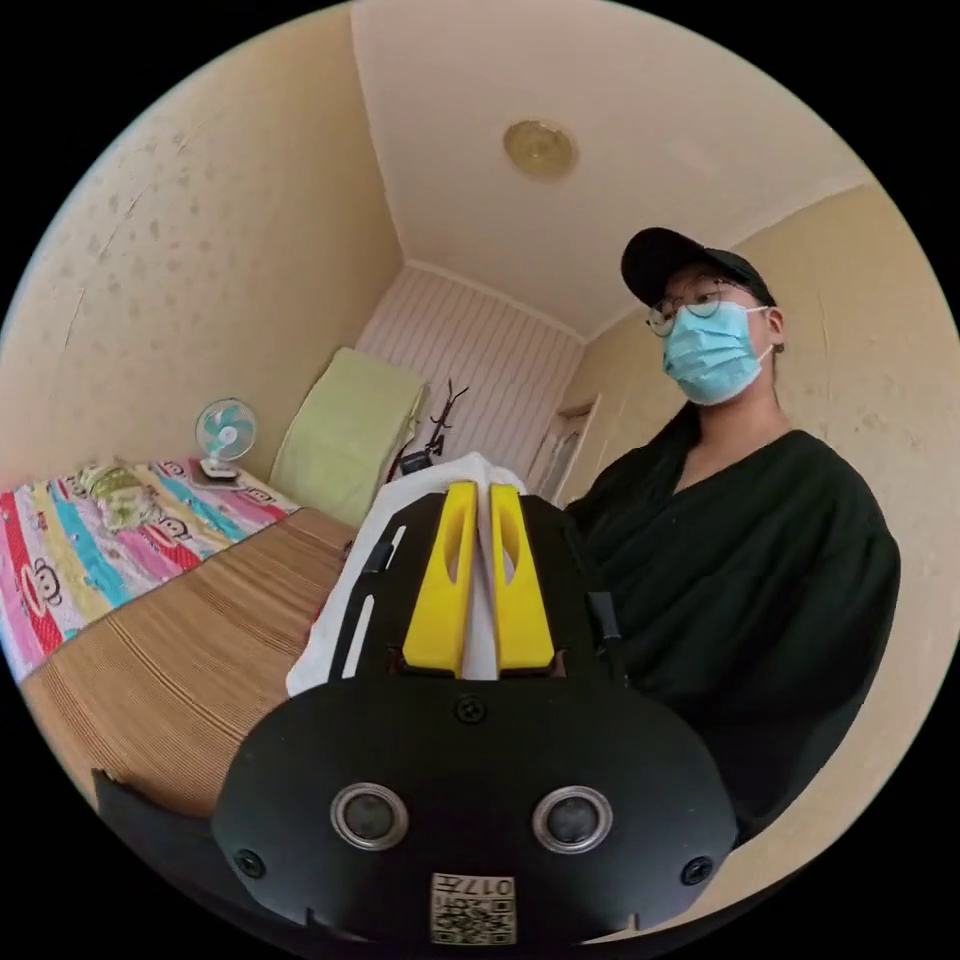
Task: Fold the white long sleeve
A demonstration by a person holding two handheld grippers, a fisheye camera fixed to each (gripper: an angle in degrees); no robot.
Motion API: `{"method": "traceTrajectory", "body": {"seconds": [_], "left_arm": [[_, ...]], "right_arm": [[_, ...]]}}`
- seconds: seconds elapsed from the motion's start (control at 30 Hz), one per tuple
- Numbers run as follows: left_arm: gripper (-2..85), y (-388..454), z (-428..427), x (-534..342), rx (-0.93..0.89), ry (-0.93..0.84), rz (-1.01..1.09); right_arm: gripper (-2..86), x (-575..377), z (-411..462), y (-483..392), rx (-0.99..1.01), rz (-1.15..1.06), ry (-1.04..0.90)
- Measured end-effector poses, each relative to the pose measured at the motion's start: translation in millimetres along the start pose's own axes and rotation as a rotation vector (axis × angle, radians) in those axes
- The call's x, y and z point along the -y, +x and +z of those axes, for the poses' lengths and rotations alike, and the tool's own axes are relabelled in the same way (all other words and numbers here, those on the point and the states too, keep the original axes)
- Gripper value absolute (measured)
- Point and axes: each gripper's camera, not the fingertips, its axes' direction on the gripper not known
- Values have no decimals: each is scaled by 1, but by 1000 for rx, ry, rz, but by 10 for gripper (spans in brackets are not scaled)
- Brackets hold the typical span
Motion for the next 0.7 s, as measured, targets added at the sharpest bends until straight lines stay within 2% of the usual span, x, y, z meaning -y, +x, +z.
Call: {"method": "traceTrajectory", "body": {"seconds": [0.1,0.13,0.2,0.23,0.33,0.5,0.6,0.7], "left_arm": [[112,-11,11,-8,269,-103,-243],[119,-6,15,-9,354,-139,-280],[125,8,20,-8,402,-118,-269],[126,16,23,-6,398,-85,-271],[130,22,41,0,396,-67,-370],[167,-3,95,2,366,-205,-528],[94,-32,130,-11,293,-324,-638],[53,-43,139,-27,197,-270,-662]], "right_arm": [[27,-25,-24,-37,-174,-63,159],[25,-30,-25,-49,-261,-75,164],[24,-34,-8,-62,-413,-97,75],[23,-40,7,-64,-481,-95,18],[23,-59,42,-64,-515,-85,-41],[24,-82,100,-80,-518,-177,-175],[28,-101,130,-76,-501,-167,-241],[35,-123,138,-72,-525,-117,-254]]}}
